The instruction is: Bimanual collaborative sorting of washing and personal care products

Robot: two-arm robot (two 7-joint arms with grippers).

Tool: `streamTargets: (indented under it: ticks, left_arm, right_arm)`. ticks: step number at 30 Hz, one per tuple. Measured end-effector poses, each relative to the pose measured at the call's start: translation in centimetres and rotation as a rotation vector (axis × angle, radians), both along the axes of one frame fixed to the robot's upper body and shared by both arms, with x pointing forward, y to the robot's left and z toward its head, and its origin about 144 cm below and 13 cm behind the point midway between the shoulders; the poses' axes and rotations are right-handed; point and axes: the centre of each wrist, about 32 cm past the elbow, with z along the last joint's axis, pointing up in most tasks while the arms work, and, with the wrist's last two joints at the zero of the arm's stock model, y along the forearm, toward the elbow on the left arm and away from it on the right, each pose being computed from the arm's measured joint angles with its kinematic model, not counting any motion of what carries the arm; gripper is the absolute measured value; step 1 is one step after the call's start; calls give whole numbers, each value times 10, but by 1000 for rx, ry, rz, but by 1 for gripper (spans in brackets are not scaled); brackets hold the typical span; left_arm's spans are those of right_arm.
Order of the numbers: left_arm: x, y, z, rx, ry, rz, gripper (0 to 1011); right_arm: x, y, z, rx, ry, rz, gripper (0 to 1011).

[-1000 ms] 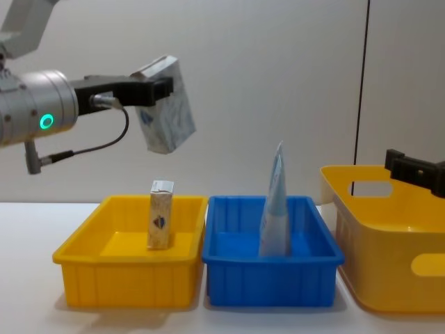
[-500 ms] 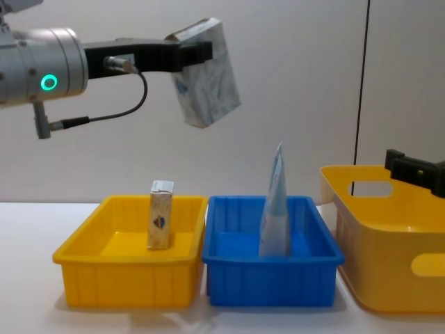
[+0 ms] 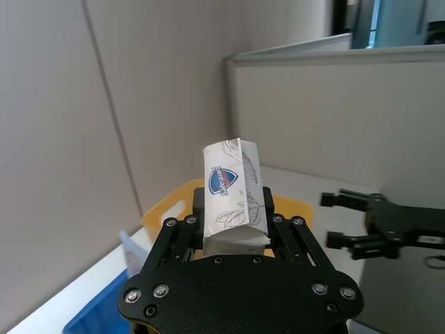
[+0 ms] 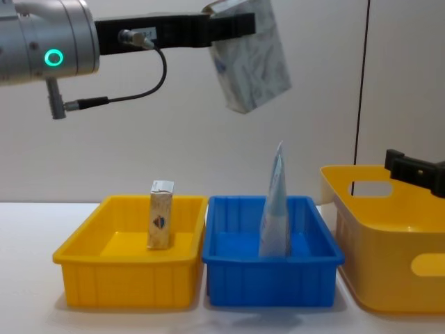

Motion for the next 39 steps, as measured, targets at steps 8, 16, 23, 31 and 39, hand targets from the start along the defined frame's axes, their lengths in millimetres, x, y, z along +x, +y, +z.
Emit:
streamTargets:
  ticks: [8, 16, 23, 31, 39]
  left_arm:
    - [-1, -3, 2, -2, -1, -125, 367]
    - [-6, -5, 0, 6, 21, -267, 367]
    - [-13, -5, -2, 39, 68, -368, 367]
    - [-18, -2, 0, 108, 131, -441, 367]
    - [-17, 4, 9, 192, 199, -477, 367]
  right_arm:
    - [0, 0, 0, 0, 0, 0, 1002]
    - [0, 0, 0, 0, 0, 0, 1002]
    - [0, 0, 0, 0, 0, 0, 1002]
    - [0, 0, 0, 0, 0, 0, 1002]
    - [0, 0, 0, 0, 0, 0, 1002]
